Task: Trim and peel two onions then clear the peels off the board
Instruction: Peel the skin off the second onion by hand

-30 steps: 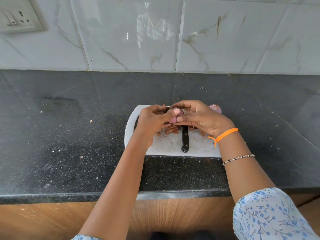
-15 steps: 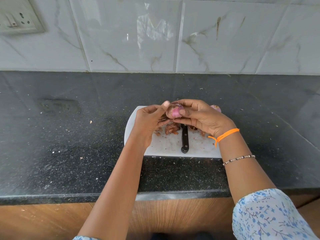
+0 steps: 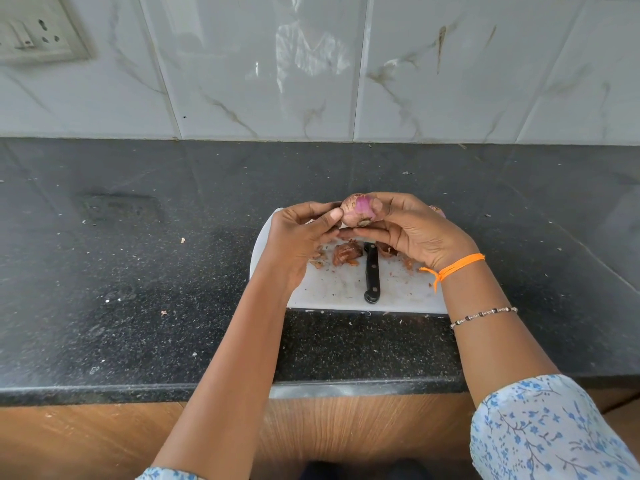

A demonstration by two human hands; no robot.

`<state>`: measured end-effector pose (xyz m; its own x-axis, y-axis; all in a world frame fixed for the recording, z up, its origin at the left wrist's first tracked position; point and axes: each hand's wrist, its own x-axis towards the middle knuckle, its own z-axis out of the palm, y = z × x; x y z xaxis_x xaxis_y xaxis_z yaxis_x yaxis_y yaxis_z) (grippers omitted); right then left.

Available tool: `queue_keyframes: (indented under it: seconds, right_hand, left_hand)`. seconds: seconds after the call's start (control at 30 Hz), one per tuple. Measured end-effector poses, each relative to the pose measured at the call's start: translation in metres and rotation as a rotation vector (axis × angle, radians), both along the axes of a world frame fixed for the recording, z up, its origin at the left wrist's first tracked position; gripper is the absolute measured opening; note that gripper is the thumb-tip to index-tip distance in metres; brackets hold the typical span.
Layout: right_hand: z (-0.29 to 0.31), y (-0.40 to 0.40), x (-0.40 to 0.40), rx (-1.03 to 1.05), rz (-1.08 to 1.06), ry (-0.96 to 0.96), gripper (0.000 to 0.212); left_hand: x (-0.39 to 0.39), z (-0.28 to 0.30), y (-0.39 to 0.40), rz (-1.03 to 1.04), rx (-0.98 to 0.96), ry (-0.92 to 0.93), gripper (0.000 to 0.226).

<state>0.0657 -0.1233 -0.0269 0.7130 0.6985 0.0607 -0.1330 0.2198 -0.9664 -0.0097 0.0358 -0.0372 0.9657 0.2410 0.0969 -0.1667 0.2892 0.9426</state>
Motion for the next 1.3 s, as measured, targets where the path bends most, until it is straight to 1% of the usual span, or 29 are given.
queue_keyframes:
  seconds: [0.03,0.1,0.17,0.2,0.27,0.33,0.43,0.53,0.73,0.8,0.87,0.93,1.0,1.13,1.3]
  right_hand:
    - [0.001,0.000,0.000,0.016,0.001,0.006,0.037]
    - [0.001,0.000,0.000,0.023,0.000,0.010,0.043]
    - [0.001,0.000,0.000,-0.013,0.005,-0.015,0.048]
    - [0.001,0.001,0.001,-0.042,0.007,-0.039,0.049]
    - [-0.001,0.002,0.001,-0.108,0.002,-0.093,0.044]
    - [-0.004,0.002,0.001,-0.158,0.005,-0.126,0.035]
    - [-0.005,0.001,0.003,-0.176,0.022,-0.124,0.033]
    - [-0.004,0.000,0.003,-0.128,0.034,-0.085,0.045]
    - [-0.002,0.000,0.002,-0.011,0.046,-0.008,0.052]
    - [-0.002,0.003,0.001,0.005,0.044,0.005,0.054]
    - [-0.002,0.006,0.000,-0.001,0.029,0.010,0.055]
    - [-0.003,0.007,0.000,-0.011,0.022,0.008,0.046]
    - [-0.004,0.009,0.000,-0.034,0.007,-0.004,0.038]
    - [-0.004,0.007,0.001,-0.055,-0.004,-0.011,0.030]
    - [-0.003,0.003,0.001,-0.042,-0.014,-0.007,0.037]
  left_hand:
    - [0.000,0.000,0.000,0.000,-0.016,-0.004,0.019]
    - [0.001,0.001,-0.001,0.010,-0.025,-0.010,0.016]
    - [0.000,0.002,-0.004,0.018,0.003,0.014,0.006]
    - [0.000,0.002,-0.005,0.026,0.032,0.037,0.007]
    - [0.002,0.001,-0.006,0.051,0.116,0.098,0.021]
    - [0.003,-0.001,-0.007,0.073,0.172,0.123,0.024]
    - [0.002,-0.002,-0.004,0.022,0.107,0.117,0.018]
    - [0.001,-0.002,0.000,-0.038,-0.040,0.086,0.006]
    - [0.003,-0.001,0.002,-0.041,-0.143,0.052,0.016]
    - [0.003,-0.001,0.003,-0.022,-0.164,0.048,0.015]
    - [0.004,-0.002,0.001,0.002,-0.073,0.033,0.007]
    - [0.004,-0.002,-0.003,0.065,0.103,0.030,0.020]
    - [0.003,-0.002,-0.006,0.118,0.195,0.017,0.027]
    - [0.004,-0.004,-0.005,0.107,0.205,-0.005,0.016]
    - [0.008,-0.008,0.002,0.056,0.175,-0.047,0.017]
